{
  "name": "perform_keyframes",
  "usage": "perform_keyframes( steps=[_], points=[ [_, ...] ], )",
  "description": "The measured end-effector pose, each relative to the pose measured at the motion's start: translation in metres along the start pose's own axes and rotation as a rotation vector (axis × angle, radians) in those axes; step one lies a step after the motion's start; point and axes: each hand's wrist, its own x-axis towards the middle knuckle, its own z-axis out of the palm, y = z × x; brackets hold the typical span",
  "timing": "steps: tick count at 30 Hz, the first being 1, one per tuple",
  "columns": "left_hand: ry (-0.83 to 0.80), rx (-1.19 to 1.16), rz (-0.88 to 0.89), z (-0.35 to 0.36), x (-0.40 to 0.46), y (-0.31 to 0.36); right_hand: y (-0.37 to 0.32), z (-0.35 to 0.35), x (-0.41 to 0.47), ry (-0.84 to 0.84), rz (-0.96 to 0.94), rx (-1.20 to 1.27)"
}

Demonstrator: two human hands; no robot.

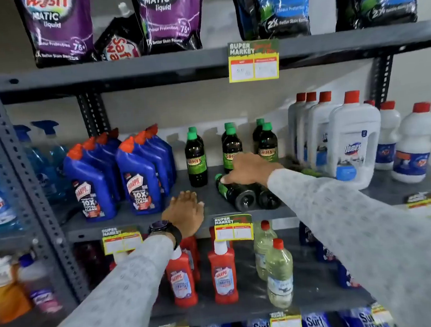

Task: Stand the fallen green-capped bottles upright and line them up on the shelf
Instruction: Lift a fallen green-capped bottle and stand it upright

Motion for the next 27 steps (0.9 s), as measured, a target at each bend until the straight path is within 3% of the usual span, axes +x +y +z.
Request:
perform_keyframes(
  steps=[4,10,16,19,23,27],
  points=[
    [-0.073,-0.076,0.009,0.004,0.010,-0.011,-0.007,0.007,0.020,-0.155,0.114,0.078],
    [-0.129,-0.072,0.048,0.009,0.025,-0.021,-0.010,0.019,0.040,-0.245,0.190,0.007],
    [-0.100,-0.026,0.076,0.014,0.022,-0.020,-0.007,0.026,0.041,-0.202,0.258,0.165],
    [-0.095,-0.039,0.081,0.013,0.022,-0.019,-0.007,0.016,0.035,-0.118,0.259,0.357],
    [-0.146,-0.005,0.090,0.012,0.024,-0.021,-0.007,0.000,0.032,0.175,0.209,0.617],
    [-0.113,0.010,0.067,0.016,0.024,-0.021,-0.014,0.017,0.020,0.416,0.161,0.690]
  ],
)
